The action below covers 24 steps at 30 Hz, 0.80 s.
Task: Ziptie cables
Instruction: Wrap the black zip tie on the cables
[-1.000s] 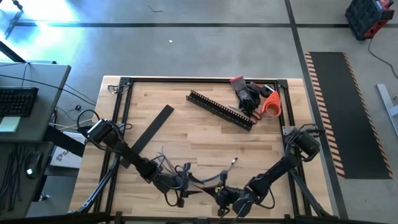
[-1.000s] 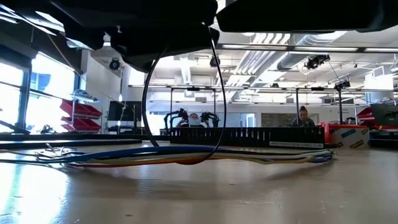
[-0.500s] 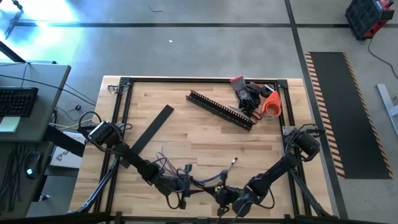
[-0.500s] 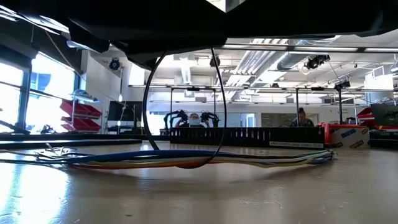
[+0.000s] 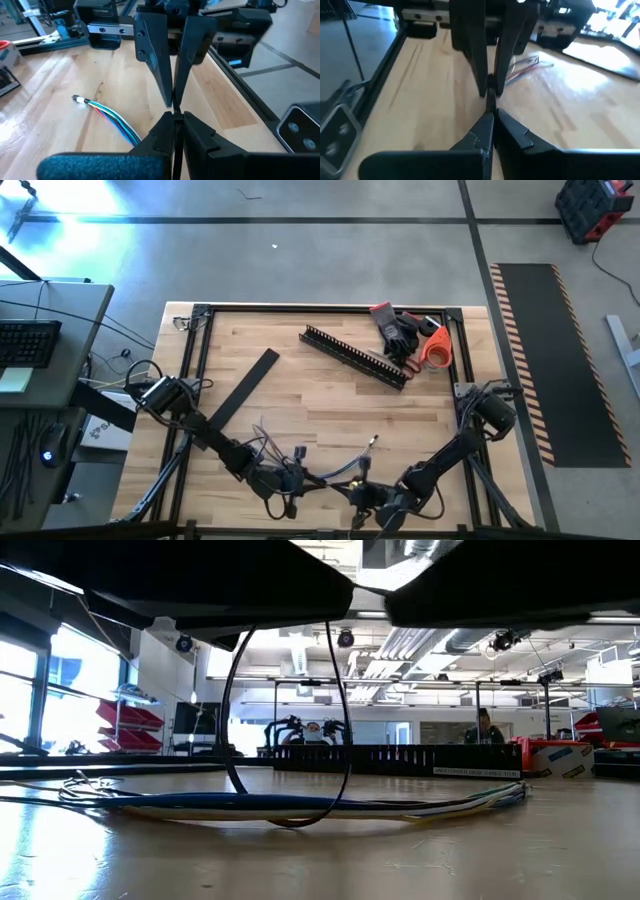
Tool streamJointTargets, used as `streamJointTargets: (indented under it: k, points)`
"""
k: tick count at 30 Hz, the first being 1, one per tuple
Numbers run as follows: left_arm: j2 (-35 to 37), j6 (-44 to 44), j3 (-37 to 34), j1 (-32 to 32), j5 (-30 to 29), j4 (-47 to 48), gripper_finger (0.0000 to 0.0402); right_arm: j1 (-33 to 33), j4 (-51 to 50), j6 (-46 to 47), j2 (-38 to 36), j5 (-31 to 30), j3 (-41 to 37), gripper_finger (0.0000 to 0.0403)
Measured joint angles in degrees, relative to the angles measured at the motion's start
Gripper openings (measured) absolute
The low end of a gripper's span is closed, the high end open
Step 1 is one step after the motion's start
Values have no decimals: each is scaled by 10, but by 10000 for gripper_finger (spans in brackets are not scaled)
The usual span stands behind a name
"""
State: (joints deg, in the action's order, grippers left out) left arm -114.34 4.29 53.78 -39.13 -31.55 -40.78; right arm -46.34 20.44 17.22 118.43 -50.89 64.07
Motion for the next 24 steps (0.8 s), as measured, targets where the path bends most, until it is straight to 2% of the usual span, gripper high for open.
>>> streamJointTargets:
  k: [7, 11, 17, 20, 24]
  points:
    - [0, 7, -3, -3, 4, 10, 5, -51, -81, 134, 0, -44, 0, 1]
    - [0, 11, -5, -3, 3, 19, 5, -91, -125, 214, 0, -44, 0, 1]
    - [0, 11, -5, -2, -1, 27, 5, -156, -271, 377, -26, -62, 0, 1]
    - [0, 11, -5, 3, 0, 25, 5, -167, -263, 371, -32, -58, 0, 0]
    - [0, 14, -5, 10, 15, 25, 5, -133, -144, 256, -25, -42, 0, 6]
